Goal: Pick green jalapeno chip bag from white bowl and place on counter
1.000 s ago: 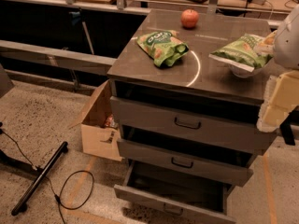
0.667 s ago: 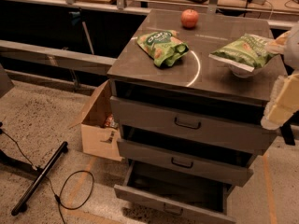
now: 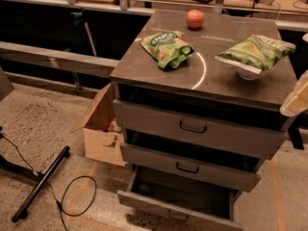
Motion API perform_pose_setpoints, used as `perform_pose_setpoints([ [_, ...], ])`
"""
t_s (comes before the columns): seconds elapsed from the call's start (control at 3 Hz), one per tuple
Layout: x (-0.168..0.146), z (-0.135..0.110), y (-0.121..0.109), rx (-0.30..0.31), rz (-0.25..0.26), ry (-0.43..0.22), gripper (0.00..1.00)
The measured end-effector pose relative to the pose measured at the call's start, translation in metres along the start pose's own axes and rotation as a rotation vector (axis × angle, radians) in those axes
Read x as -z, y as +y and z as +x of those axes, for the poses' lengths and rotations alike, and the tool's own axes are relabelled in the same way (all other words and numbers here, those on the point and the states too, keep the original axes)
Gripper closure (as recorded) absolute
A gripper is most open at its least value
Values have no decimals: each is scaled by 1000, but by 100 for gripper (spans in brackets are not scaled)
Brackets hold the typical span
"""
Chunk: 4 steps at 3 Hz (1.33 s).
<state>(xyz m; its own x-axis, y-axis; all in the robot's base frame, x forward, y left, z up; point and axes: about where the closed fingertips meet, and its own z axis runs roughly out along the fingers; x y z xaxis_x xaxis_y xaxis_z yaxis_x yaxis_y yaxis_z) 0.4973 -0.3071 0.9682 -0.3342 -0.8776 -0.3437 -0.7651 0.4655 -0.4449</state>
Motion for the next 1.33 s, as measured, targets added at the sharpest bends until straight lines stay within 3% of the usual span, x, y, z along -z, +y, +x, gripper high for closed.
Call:
perform_pose_setpoints([
  [0.33, 0, 0, 0, 0, 0, 0, 0],
  [0.67, -5, 1, -12, -17, 58, 10, 0],
  [1.0, -19, 1, -38, -59, 147, 3, 0],
  [1.33, -37, -6, -55, -111, 165, -36, 0],
])
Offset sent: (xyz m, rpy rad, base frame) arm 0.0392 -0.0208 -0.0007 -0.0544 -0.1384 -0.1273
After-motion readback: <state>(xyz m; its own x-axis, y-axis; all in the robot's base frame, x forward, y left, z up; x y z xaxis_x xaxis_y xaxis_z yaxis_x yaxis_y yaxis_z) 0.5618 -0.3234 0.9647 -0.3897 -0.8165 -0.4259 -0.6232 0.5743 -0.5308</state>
